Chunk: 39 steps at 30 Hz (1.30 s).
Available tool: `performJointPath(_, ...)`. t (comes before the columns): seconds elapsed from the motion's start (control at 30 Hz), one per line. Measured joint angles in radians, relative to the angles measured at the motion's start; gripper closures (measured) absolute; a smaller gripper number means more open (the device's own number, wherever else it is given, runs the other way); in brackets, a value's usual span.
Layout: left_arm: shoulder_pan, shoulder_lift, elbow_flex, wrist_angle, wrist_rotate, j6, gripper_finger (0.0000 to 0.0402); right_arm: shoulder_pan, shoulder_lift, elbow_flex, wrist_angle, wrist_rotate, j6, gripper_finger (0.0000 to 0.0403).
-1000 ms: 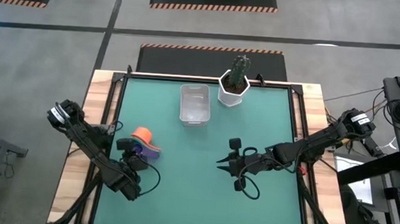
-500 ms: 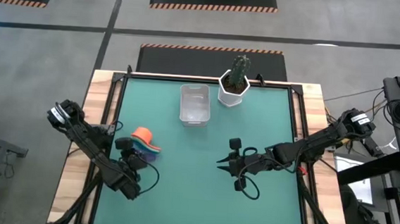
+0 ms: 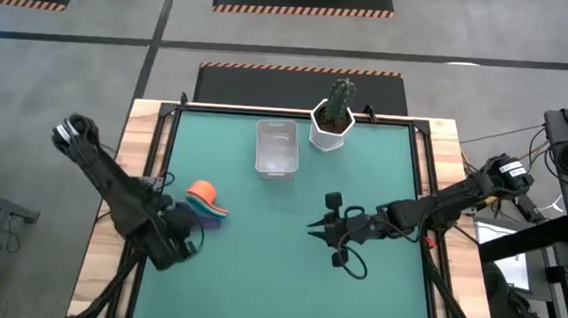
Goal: Nest measuring cups in basket
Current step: Put the nested measuring cups into the gray bin
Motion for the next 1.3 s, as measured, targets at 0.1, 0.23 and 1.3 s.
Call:
performJointPath(0.1, 0.022, -0.122, -0.087, 0.075, 0.0, -0.069, 0.0397, -0.052, -0.007, 0.012, 0.001, 0.0, -0.02, 0.0335)
performJointPath(0.23, 0.044, -0.231, -0.214, 0.122, 0.003, -0.175, 0.0386, -0.14, -0.007, 0.039, -0.005, -0.025, -0.047, 0.0335)
performJointPath(1.3, -0.17, -0.203, -0.102, 0.126, -1.156, 0.603, 0.0341, -0.369, 0.727, 0.803, 0.002, -0.263, 0.182, 0.0178)
